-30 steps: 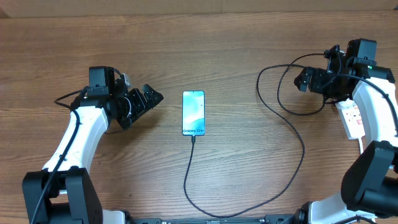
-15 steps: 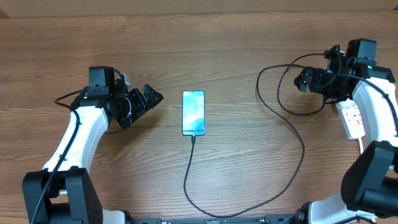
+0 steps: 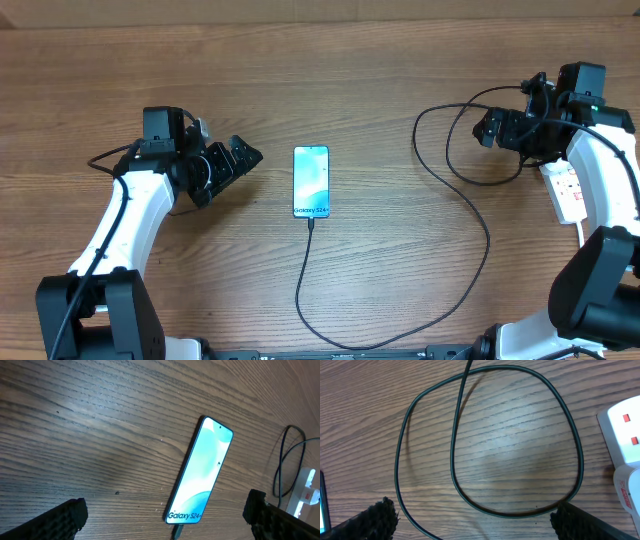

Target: Plug charger to phone and switch on socket

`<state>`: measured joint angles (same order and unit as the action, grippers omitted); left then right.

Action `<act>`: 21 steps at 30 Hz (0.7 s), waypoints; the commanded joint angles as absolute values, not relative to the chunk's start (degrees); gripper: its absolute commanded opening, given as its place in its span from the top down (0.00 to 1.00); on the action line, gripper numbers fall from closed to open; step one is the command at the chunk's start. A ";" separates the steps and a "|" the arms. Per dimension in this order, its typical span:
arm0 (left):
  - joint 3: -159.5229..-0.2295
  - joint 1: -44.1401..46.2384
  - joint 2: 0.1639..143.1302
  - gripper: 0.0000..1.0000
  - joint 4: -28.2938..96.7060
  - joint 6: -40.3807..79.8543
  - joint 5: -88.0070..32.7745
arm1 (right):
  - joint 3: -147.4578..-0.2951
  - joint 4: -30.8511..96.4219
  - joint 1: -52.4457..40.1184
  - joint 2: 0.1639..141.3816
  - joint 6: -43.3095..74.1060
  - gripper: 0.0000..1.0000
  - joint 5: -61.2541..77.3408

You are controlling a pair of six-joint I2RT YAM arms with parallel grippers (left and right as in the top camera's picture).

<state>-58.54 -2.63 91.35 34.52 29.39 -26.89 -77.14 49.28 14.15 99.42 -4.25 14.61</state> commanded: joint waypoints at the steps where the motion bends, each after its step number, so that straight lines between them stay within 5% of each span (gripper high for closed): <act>1: -58.87 -2.44 90.87 0.00 34.48 28.29 -26.35 | -77.10 48.97 14.00 98.48 -4.38 0.00 14.85; 21: -56.36 3.60 77.49 0.01 32.01 20.25 -5.15 | -77.10 48.97 14.00 98.48 -4.38 0.00 14.87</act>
